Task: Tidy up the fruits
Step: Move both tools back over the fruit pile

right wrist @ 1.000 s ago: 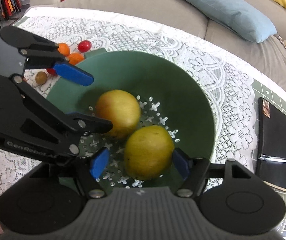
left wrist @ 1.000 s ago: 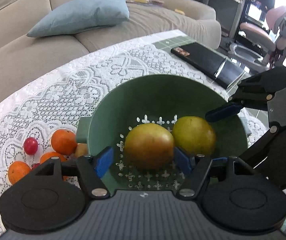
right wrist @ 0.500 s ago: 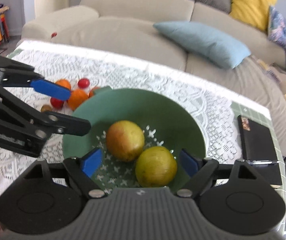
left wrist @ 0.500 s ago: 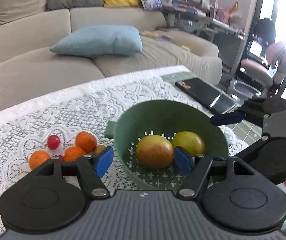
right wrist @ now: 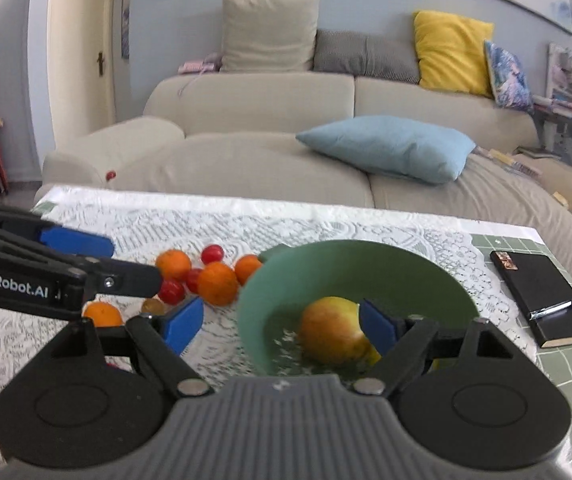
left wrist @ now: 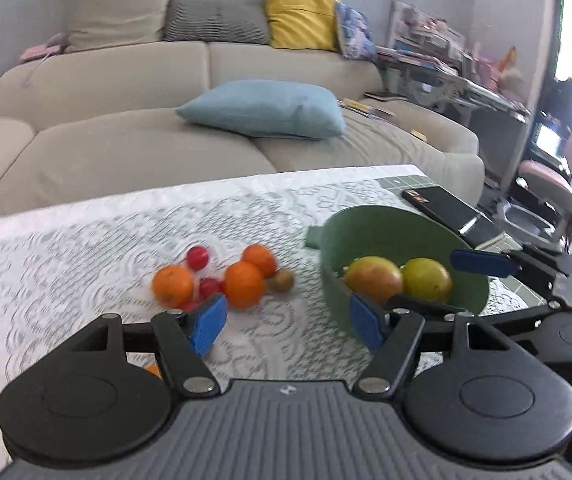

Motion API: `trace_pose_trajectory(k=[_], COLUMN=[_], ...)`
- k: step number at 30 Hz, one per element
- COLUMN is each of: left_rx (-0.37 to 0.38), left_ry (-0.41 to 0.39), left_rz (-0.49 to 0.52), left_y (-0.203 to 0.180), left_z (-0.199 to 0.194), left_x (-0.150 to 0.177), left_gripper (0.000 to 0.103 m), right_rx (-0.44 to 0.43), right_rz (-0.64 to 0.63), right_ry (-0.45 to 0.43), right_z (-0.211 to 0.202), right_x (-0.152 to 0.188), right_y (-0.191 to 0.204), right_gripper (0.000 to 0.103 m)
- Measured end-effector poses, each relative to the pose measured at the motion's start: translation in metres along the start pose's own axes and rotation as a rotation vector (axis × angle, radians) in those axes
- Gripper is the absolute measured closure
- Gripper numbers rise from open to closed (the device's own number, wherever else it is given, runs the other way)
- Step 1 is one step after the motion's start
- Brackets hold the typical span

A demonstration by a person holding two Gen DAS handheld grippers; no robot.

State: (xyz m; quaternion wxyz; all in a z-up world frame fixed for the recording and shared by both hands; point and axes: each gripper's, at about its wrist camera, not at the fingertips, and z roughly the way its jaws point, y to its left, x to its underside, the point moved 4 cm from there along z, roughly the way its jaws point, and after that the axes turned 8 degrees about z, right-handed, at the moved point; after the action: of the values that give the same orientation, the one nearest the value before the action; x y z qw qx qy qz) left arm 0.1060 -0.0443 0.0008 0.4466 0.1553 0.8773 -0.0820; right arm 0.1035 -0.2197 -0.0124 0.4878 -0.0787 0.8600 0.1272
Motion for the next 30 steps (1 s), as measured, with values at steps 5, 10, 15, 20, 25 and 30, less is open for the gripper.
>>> trace_pose_trajectory(k=[5,10,15,20,25,30], left_rx=[-0.047,-0.051,-0.021,0.007,-0.024,-0.063], left_ry=[-0.023,-0.026,-0.020,-0.006,-0.003,-0.015], left_rz=[-0.059,-0.105,-0.127,-0.129,-0.084,-0.155], left_y=[0.022,0.033,0.039,0.039,0.034,0.050], left_z=[-0.011,-0.017,-0.026,-0.021,-0.012,-0.005], left_x=[0.021,0.042,0.066,0.084,0.093,0.097], left_gripper=[0.021,0.022,0.030,0.036,0.038,0.041], right_rx=[-0.011,-0.024,-0.015,-0.018,-0.040,-0.055], right_rz=[0.031,0.009,-0.030,-0.036,-0.026,-0.009], right_ry=[-0.039,-0.068,-0.052,-0.013,0.022,0.048], right_z=[-0.001,0.000,0.007,0.016,0.021,0.029], right_x=[0.015,0.033,0.052,0.064,0.072,0.075], right_y=[0.023,0.042,0.051,0.049,0.049,0.050], right_gripper=[0.021,0.025,0.037,0.051,0.056,0.056])
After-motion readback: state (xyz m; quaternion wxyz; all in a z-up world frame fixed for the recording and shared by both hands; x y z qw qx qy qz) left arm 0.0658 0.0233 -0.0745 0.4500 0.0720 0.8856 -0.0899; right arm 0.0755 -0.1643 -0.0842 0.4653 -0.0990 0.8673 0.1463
